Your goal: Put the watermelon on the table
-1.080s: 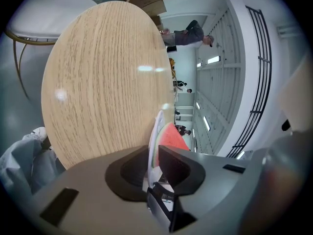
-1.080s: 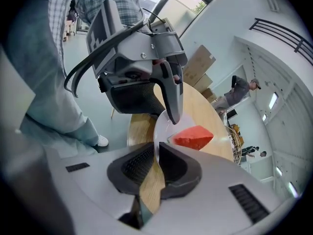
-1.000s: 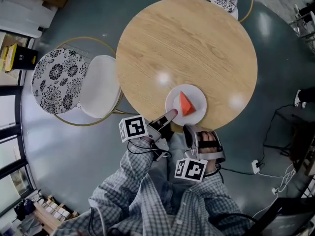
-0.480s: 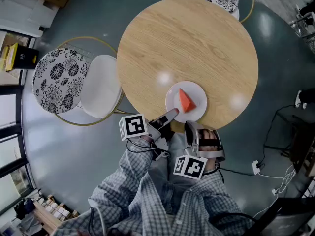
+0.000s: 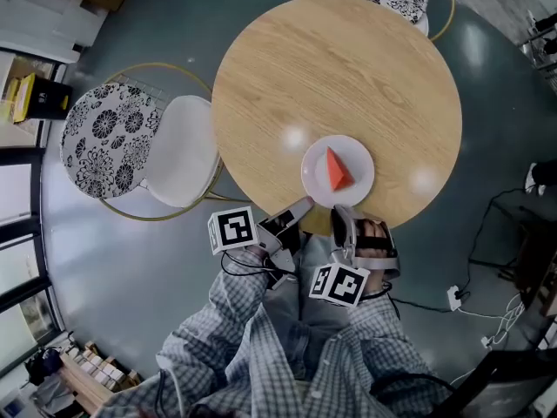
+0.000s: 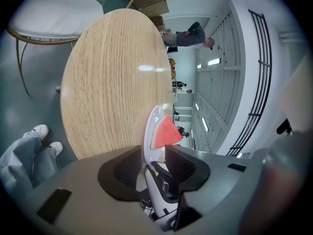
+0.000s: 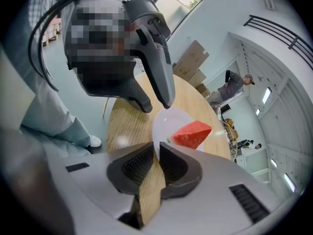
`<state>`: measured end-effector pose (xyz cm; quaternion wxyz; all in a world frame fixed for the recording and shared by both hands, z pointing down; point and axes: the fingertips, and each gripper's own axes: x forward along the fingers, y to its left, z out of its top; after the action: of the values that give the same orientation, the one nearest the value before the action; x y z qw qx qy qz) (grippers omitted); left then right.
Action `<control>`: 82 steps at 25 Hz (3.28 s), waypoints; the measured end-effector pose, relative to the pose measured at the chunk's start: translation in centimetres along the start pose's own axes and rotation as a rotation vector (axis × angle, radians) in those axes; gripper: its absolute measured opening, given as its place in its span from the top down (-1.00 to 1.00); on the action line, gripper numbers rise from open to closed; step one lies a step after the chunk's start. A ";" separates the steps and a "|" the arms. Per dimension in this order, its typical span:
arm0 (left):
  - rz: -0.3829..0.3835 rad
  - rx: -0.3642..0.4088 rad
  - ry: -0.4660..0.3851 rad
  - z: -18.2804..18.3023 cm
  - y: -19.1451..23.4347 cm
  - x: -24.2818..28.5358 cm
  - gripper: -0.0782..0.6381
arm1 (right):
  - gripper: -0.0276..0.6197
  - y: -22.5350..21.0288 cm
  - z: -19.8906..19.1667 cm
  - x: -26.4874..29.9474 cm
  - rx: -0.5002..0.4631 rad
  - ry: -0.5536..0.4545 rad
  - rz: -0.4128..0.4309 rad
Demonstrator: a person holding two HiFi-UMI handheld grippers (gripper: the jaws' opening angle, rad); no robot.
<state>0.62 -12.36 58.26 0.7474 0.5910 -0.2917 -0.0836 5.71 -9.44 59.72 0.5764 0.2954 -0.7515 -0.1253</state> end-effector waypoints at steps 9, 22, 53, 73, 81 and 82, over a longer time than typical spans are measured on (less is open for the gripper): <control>-0.129 -0.062 -0.063 0.1 -1.6 -1.5 0.40 | 0.73 -0.4 0.4 -0.5 0.365 -0.074 0.097; -0.165 0.305 -0.078 0.2 -6.8 -3.3 0.76 | 0.89 -5.8 0.9 -6.7 1.188 -0.417 0.220; -0.352 0.804 -0.076 -1.2 -25.6 -5.2 0.76 | 0.89 -20.3 2.6 -17.5 1.249 -0.788 0.030; -0.413 1.023 -0.078 -1.6 -31.9 -5.0 0.76 | 0.89 -25.1 4.2 -20.7 1.237 -0.918 -0.014; -0.412 1.049 -0.079 -1.3 -32.3 -5.1 0.76 | 0.89 -25.1 5.2 -20.6 1.228 -0.924 0.019; -0.414 1.053 -0.078 -1.2 -32.3 -5.2 0.76 | 0.89 -25.0 5.3 -20.5 1.235 -0.920 0.027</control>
<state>4.17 -18.20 26.19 0.3085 0.9253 -0.1997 -0.0933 11.53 -18.03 28.66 -0.0623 0.4724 -0.8528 0.2138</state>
